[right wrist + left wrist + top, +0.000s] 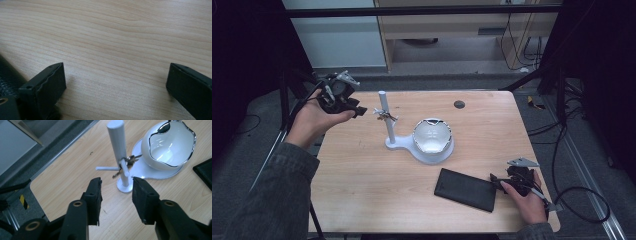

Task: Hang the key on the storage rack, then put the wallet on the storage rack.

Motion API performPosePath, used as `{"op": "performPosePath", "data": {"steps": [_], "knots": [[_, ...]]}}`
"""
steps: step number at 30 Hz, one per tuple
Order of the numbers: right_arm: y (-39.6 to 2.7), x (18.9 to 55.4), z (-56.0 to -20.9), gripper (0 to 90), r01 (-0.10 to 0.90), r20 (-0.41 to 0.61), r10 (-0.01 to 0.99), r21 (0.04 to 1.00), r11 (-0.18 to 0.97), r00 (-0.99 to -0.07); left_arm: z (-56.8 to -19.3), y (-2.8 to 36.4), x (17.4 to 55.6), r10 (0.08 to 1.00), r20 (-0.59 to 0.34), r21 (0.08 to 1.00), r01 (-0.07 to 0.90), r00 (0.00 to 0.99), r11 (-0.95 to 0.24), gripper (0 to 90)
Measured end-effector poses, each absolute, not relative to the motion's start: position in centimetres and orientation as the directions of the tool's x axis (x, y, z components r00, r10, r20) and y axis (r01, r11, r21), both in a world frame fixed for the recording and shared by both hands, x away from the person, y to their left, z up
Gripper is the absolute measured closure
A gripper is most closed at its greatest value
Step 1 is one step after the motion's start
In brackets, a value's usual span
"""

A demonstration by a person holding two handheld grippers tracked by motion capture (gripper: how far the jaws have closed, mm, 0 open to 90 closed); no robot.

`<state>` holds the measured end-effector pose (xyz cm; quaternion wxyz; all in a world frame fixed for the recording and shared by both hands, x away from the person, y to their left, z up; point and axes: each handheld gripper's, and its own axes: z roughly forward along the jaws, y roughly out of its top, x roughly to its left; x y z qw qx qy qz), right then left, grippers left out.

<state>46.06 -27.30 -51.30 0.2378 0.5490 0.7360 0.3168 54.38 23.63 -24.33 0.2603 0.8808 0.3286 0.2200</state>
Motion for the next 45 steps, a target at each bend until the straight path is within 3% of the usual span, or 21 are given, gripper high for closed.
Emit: {"op": "performPosePath", "data": {"steps": [6, 9, 11, 18, 27, 35, 39, 45], "knots": [[-27.3, 46.1, -51.3, 2.8, 0.658, 0.001, 0.959, 0.728, 0.193, -0.283, -27.6, 24.4, 51.8, 0.694, 0.226, 0.635, 0.437, 0.684, -0.638, 29.1], [-27.3, 46.1, -51.3, 2.8, 0.657, 0.001, 0.959, 0.728, 0.194, -0.284, -30.0, 24.4, 50.5, 0.693, 0.215, 0.653, 0.427, 0.688, -0.625, 23.9], [-27.3, 46.1, -51.3, 2.9, 0.657, 0.002, 0.959, 0.729, 0.192, -0.283, -31.5, 24.1, 49.9, 0.692, 0.194, 0.654, 0.434, 0.696, -0.620, 15.5], [-27.4, 45.8, -51.1, 5.7, 0.656, 0.011, 0.960, 0.732, 0.184, -0.281, -36.5, 22.2, 48.5, 0.647, 0.138, 0.685, 0.399, 0.750, -0.609, 7.2], [-27.4, 44.9, -50.4, 8.1, 0.626, -0.013, 0.961, 0.756, 0.190, -0.276, -42.6, 17.9, 48.6, 0.608, 0.056, 0.689, 0.411, 0.792, -0.598, 6.8], [-27.1, 44.6, -50.1, 7.2, 0.611, -0.019, 0.953, 0.764, 0.208, -0.301, -44.7, 15.0, 46.8, 0.570, 0.081, 0.688, 0.367, 0.818, -0.626, 9.8], [-26.7, 44.3, -49.9, 7.9, 0.597, -0.021, 0.945, 0.770, 0.224, -0.328, -45.6, 13.6, 45.6, 0.552, 0.052, 0.706, 0.361, 0.832, -0.610, 9.8], [-26.4, 43.7, -49.5, 17.4, 0.574, -0.034, 0.937, 0.782, 0.241, -0.347, -46.5, 12.3, 44.7, 0.513, 0.061, 0.690, 0.335, 0.856, -0.642, 17.2]]}}
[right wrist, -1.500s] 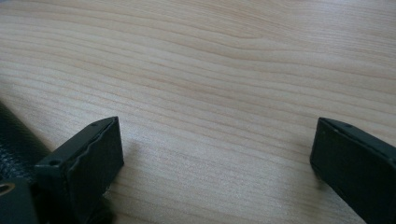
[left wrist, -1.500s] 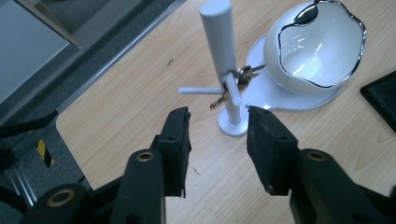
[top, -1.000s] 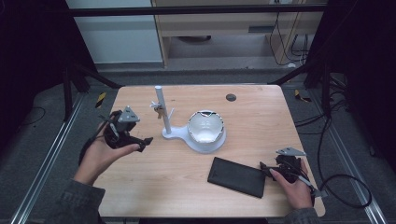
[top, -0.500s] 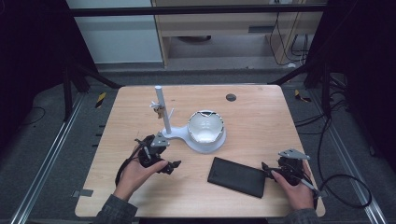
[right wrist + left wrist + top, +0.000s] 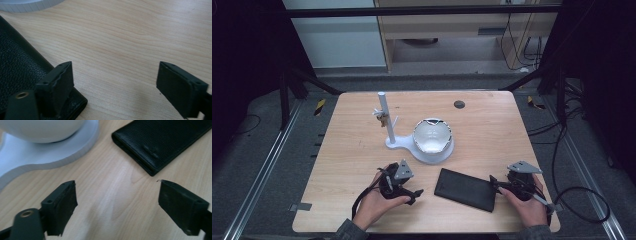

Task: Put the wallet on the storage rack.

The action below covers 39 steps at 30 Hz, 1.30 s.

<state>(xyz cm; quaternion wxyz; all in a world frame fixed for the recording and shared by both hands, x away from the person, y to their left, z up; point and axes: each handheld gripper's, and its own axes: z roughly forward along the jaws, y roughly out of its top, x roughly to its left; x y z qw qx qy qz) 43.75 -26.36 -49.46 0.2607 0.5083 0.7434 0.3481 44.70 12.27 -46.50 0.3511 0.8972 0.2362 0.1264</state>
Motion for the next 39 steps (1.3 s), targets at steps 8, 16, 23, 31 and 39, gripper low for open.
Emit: {"op": "performPosePath", "data": {"steps": [8, 16, 23, 31, 39], "knots": [[-26.0, 43.4, -48.9, 35.7, 0.535, -0.059, 0.923, 0.800, 0.272, -0.381, -46.7, 12.0, 44.6, 0.489, 0.026, 0.685, 0.341, 0.872, -0.643, 59.9], [-26.0, 43.5, -48.8, 42.1, 0.530, -0.063, 0.921, 0.802, 0.277, -0.385, -47.2, 10.3, 44.4, 0.426, 0.026, 0.641, 0.312, 0.905, -0.701, 84.5], [-26.0, 43.4, -48.8, 43.6, 0.528, -0.061, 0.918, 0.803, 0.278, -0.391, -47.9, 8.7, 44.5, 0.399, 0.029, 0.606, 0.301, 0.916, -0.736, 89.9], [-25.7, 43.3, -48.8, 45.1, 0.522, -0.065, 0.913, 0.803, 0.288, -0.403, -48.4, 7.8, 44.6, 0.385, 0.039, 0.585, 0.291, 0.922, -0.757, 89.9], [-25.7, 43.3, -48.8, 45.0, 0.518, -0.066, 0.911, 0.805, 0.290, -0.408, -48.5, 7.4, 44.5, 0.373, 0.046, 0.583, 0.278, 0.927, -0.763, 89.9]]}}
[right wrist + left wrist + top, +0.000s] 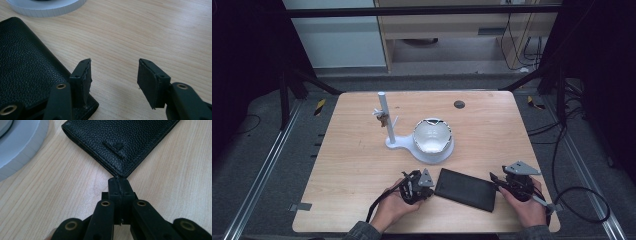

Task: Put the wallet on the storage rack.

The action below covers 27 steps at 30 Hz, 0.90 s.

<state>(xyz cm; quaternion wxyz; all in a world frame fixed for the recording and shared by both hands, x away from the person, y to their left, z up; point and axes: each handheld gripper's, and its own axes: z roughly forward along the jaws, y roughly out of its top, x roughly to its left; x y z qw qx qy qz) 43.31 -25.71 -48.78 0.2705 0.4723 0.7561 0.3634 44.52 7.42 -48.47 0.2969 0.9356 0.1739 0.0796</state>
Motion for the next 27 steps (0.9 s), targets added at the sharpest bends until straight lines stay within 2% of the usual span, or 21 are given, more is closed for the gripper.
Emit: {"op": "performPosePath", "data": {"steps": [9, 15, 20, 27], "knots": [[-25.3, 43.1, -48.4, 44.1, 0.501, -0.064, 0.903, 0.814, 0.294, -0.425, -48.3, 7.5, 44.5, 0.378, 0.048, 0.593, 0.278, 0.925, -0.756, 89.7], [-23.1, 42.3, -47.4, 34.6, 0.466, -0.048, 0.861, 0.825, 0.320, -0.507, -47.8, 7.7, 44.6, 0.403, 0.016, 0.646, 0.298, 0.915, -0.703, 88.9], [-19.9, 41.3, -46.6, 22.8, 0.440, -0.048, 0.796, 0.812, 0.383, -0.604, -47.3, 7.2, 45.1, 0.397, -0.004, 0.673, 0.295, 0.918, -0.678, 86.7], [-18.1, 40.9, -46.1, 14.2, 0.424, -0.068, 0.763, 0.798, 0.428, -0.643, -47.1, 6.7, 46.0, 0.403, -0.023, 0.695, 0.304, 0.915, -0.652, 84.5]]}}
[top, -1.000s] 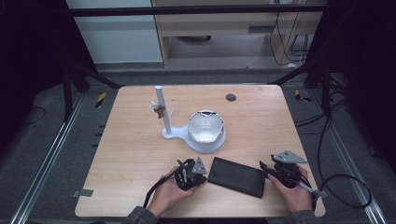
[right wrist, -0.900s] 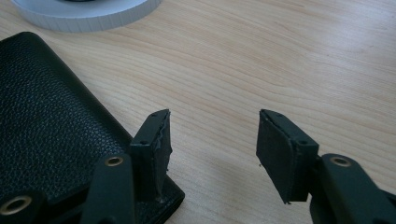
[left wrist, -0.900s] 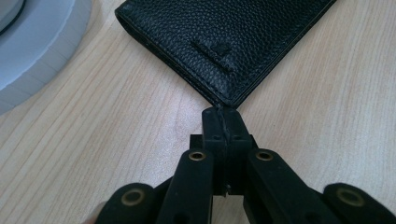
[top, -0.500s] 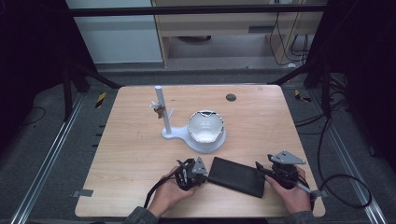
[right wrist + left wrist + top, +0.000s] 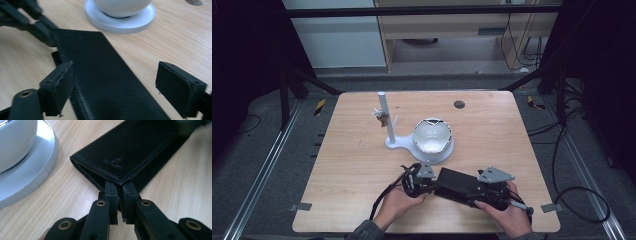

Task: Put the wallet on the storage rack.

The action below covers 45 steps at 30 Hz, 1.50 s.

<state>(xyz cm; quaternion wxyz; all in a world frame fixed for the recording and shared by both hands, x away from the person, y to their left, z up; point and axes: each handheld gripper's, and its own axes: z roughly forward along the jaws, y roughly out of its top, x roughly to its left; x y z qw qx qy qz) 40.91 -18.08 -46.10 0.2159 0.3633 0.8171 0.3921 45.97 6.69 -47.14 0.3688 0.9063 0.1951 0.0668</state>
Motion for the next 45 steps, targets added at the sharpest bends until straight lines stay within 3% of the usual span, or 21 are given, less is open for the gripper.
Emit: {"op": "performPosePath", "data": {"steps": [8, 15, 31, 37, 40, 42, 43, 45], "knots": [[-16.0, 41.3, -46.2, 14.7, 0.412, -0.131, 0.715, 0.740, 0.532, -0.687, -46.7, 6.2, 47.0, 0.418, -0.026, 0.711, 0.311, 0.908, -0.631, 86.1], [-15.1, 42.4, -46.6, 23.3, 0.415, -0.186, 0.692, 0.683, 0.601, -0.697, -46.8, 6.1, 47.4, 0.420, -0.056, 0.720, 0.328, 0.906, -0.612, 89.1], [-15.5, 42.9, -47.4, 31.0, 0.439, -0.239, 0.686, 0.616, 0.654, -0.687, -46.2, 5.9, 47.7, 0.420, -0.067, 0.727, 0.332, 0.905, -0.601, 89.6], [-15.2, 42.9, -47.4, 42.8, 0.430, -0.278, 0.677, 0.596, 0.678, -0.681, -46.0, 5.7, 47.7, 0.418, -0.076, 0.735, 0.335, 0.905, -0.590, 89.5], [-15.1, 42.9, -47.3, 51.9, 0.426, -0.301, 0.678, 0.592, 0.684, -0.671, -45.9, 5.7, 47.8, 0.418, -0.087, 0.741, 0.339, 0.904, -0.580, 89.5], [-15.2, 43.0, -47.3, 62.4, 0.413, -0.330, 0.672, 0.587, 0.696, -0.664, -45.8, 5.7, 47.8, 0.418, -0.089, 0.742, 0.340, 0.904, -0.578, 89.2], [-15.2, 43.0, -47.3, 62.4, 0.413, -0.330, 0.672, 0.587, 0.696, -0.664, -45.7, 5.8, 47.7, 0.416, -0.087, 0.741, 0.337, 0.905, -0.581, 89.2], [-15.1, 42.9, -47.1, 73.1, 0.371, -0.381, 0.637, 0.572, 0.732, -0.670, -45.4, 5.9, 47.6, 0.423, -0.088, 0.745, 0.341, 0.902, -0.574, 81.0]]}}
